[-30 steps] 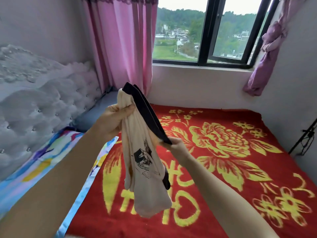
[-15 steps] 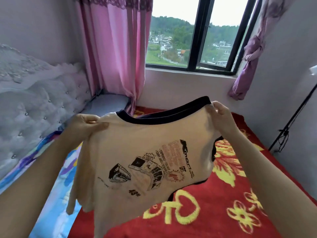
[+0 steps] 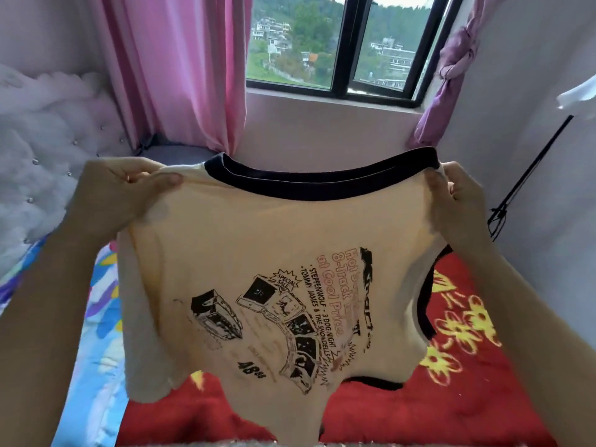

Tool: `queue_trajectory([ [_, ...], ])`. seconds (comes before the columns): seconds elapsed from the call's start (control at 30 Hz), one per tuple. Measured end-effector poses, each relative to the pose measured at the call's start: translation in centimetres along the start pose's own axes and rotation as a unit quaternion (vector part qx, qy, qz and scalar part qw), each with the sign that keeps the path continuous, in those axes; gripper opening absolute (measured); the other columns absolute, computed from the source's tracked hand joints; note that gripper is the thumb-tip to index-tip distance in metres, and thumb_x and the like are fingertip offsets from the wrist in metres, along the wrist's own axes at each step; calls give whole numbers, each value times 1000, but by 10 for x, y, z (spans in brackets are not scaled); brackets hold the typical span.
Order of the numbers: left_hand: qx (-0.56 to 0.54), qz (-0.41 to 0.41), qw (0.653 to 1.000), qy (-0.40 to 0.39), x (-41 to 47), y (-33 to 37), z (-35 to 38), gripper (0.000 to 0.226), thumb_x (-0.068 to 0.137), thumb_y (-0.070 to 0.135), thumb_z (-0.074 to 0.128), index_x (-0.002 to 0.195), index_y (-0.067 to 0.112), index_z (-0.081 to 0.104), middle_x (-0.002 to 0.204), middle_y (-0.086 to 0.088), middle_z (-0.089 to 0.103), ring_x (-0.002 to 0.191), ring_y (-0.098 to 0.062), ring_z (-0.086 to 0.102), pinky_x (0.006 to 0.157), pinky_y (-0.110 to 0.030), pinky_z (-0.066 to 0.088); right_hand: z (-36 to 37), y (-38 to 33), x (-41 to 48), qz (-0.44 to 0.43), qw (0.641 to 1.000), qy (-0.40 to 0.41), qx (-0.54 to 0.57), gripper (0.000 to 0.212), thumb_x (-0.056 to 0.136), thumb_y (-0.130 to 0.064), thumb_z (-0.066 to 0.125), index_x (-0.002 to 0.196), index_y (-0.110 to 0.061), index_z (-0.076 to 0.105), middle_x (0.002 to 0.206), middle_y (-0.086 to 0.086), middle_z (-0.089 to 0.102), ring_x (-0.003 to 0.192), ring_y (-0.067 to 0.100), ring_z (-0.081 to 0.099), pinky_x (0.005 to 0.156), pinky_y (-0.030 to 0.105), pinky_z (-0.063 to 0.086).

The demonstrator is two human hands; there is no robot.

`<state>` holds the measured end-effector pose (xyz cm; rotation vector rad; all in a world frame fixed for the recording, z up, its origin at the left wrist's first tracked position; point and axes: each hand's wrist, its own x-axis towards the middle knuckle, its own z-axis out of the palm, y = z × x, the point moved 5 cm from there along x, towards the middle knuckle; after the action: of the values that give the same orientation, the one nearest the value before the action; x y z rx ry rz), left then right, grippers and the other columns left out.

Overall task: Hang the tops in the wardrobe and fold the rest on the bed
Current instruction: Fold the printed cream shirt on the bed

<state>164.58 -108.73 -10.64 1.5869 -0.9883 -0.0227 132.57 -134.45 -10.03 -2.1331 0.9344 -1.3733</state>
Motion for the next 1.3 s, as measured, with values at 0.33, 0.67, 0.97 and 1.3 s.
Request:
queue_trajectory([
  [0.33, 149, -68, 981, -100, 155, -135, 203, 31, 81, 33, 65, 103, 11, 71, 83, -3, 71, 84, -8, 64, 72, -22, 44, 77, 194, 75, 194, 977, -82, -41, 34, 99, -34, 41, 77, -11, 55, 68, -2, 53, 62, 15, 47, 55, 29, 34],
  [0.67, 415, -326, 796, -296, -55, -362, 364, 65, 86, 27, 55, 144, 24, 25, 144, -15, 30, 127, -36, 31, 99, -48, 34, 163, 471, -73, 497, 812, -261, -159, 60, 95, -35, 48, 144, -6, 30, 144, 20, 38, 133, 35, 36, 107, 40, 29],
  [0.97, 421, -394, 665, -474, -265, -411, 356, 71, 92, 42, 48, 149, 33, 6, 155, -9, 11, 137, -31, 22, 104, -41, 32, 136, 514, -314, 730, 623, -207, -190, 86, 69, -40, 62, 136, 4, 33, 133, 28, 45, 124, 40, 42, 101, 41, 36],
  [1.3, 423, -220, 621, -621, -334, -413, 357, 121, 12, 61, 84, 120, 22, 48, 110, -16, 59, 89, -32, 65, 51, -40, 53, 95, 527, -335, 749, 656, 15, -91, 13, 85, -7, 62, 94, -2, 54, 91, 9, 47, 83, 20, 42, 71, 34, 36],
])
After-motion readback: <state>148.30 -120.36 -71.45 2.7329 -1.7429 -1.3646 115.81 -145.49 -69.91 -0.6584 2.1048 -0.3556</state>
